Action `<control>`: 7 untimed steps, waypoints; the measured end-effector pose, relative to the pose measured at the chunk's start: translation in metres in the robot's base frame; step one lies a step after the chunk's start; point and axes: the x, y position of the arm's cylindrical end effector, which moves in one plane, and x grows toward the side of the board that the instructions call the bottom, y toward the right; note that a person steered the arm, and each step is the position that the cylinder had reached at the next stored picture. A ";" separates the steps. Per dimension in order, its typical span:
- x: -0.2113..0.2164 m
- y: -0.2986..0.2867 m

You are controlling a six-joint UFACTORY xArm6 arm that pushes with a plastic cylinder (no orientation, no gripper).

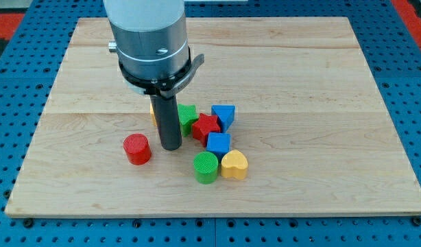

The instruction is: Push the green star towards top

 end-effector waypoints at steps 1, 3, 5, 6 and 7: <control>-0.010 0.025; -0.061 0.058; -0.062 0.058; -0.062 0.060; -0.068 0.013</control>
